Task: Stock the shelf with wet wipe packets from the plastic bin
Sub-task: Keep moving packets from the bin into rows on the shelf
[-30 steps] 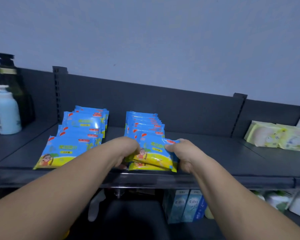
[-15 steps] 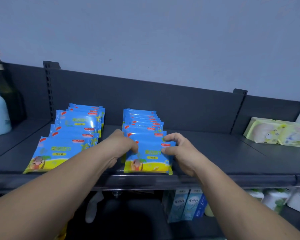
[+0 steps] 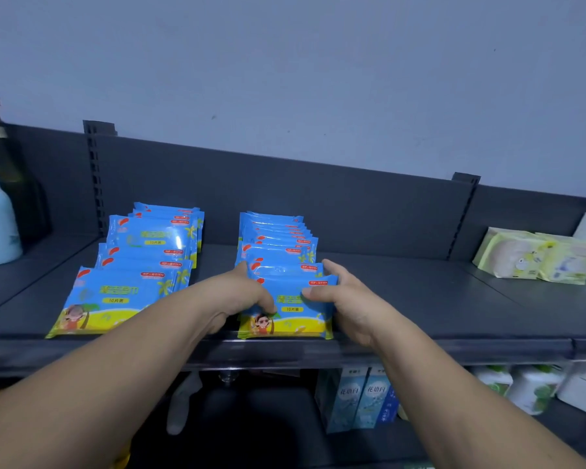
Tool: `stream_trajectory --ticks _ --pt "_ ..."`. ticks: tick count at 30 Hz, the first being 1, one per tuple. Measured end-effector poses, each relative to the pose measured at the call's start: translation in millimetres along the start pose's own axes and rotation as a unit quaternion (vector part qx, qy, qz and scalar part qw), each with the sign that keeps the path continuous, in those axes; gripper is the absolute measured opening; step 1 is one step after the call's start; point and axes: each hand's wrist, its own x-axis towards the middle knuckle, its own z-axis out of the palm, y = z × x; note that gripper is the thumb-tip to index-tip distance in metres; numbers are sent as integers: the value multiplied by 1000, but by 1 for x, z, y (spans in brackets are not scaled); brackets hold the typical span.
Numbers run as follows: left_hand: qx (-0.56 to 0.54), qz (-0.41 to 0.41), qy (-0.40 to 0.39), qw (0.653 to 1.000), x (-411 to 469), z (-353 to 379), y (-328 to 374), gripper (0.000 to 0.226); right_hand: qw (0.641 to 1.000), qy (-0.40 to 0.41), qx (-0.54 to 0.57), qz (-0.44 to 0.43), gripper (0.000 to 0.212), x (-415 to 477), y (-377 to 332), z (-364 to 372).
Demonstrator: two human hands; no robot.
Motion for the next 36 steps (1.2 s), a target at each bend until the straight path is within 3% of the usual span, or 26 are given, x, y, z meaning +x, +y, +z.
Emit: stream_trajectory --ticks 3,6,10,13,15,17,19,21,27,31,36 --pt "-61 23 23 998 3 -2 -3 79 1000 14 8 -27 56 0 -1 1" --pt "-94 51 45 993 4 0 -1 70 998 22 -18 -50 46 2 -3 6" --pt "-96 61 58 992 7 -2 0 51 998 49 -12 -27 50 4 -6 7" --pt "-88 34 59 994 9 -5 0 37 998 69 -10 3 87 7 -5 9" --pt "-77 13 44 996 9 -4 1 28 997 78 -17 21 96 9 -7 11" --pt "-70 12 27 997 9 -2 3 33 996 80 1 27 83 10 -10 13" --pt "-65 19 22 997 14 -3 2 55 996 85 -2 17 73 10 -11 12" --pt "-71 26 35 997 19 -6 1 64 996 93 -2 12 80 10 -14 14" --pt "-92 20 80 992 38 -15 4 44 994 102 -19 37 82 24 -9 9" --pt "-87 9 46 995 44 -13 12 41 993 82 -51 70 32 31 -10 12" --pt "-42 30 28 998 48 -12 10 52 993 93 -63 36 41 30 -10 5"
